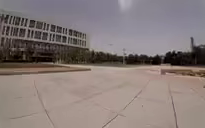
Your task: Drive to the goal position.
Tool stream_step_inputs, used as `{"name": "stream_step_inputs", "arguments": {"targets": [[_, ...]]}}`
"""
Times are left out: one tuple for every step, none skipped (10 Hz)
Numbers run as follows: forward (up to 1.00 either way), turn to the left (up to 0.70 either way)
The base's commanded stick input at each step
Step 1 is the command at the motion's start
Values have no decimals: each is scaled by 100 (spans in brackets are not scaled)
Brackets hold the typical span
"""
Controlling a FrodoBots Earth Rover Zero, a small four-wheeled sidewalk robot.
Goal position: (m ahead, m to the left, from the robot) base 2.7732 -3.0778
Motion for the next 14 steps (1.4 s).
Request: {"name": "stream_step_inputs", "arguments": {"targets": [[100, 0], [100, 0], [100, 0], [100, 0], [100, 0], [100, 0], [100, 0], [100, 0], [100, 0], [100, 0], [100, 0], [100, 0], [100, 0], [100, 0]]}}
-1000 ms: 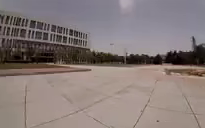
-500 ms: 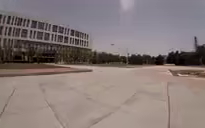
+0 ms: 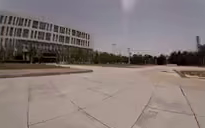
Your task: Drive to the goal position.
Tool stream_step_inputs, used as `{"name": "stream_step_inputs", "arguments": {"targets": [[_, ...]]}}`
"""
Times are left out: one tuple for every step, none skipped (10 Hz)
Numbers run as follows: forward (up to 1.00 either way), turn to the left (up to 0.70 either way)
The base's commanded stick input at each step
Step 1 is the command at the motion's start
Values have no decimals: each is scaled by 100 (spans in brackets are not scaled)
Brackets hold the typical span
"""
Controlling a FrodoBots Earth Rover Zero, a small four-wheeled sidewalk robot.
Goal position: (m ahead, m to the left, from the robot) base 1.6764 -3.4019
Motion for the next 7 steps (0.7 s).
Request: {"name": "stream_step_inputs", "arguments": {"targets": [[100, 0], [100, 0], [100, 0], [100, 0], [100, -39], [100, -38], [100, -38]]}}
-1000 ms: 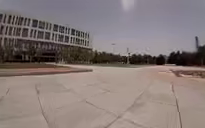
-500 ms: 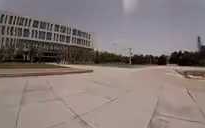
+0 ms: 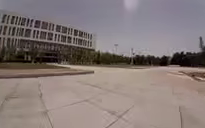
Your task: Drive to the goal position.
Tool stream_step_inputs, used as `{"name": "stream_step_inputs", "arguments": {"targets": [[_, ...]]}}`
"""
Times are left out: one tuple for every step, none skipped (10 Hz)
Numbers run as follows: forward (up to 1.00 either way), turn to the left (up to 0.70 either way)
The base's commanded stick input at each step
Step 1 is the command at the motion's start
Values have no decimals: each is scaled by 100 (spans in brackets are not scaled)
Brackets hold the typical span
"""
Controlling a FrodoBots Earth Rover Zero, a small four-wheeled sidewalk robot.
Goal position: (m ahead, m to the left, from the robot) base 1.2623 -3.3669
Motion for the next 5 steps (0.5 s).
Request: {"name": "stream_step_inputs", "arguments": {"targets": [[100, -38], [100, -38], [100, -37], [100, -4], [100, 0]]}}
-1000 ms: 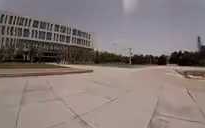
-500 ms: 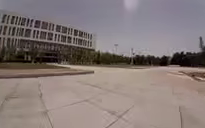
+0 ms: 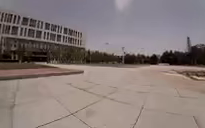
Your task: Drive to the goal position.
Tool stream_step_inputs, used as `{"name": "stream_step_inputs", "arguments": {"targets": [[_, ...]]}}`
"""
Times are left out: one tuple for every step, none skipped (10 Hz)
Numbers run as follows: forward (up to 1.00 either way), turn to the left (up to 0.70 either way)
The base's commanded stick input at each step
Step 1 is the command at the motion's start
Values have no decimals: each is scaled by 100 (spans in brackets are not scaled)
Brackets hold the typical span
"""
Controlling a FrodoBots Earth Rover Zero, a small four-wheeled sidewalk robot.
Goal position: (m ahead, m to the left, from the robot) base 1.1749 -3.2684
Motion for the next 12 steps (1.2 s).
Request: {"name": "stream_step_inputs", "arguments": {"targets": [[100, 0], [100, 0], [100, 0], [100, 0], [100, 0], [100, 0], [100, 0], [100, 0], [100, 0], [100, 0], [100, 0], [100, 0]]}}
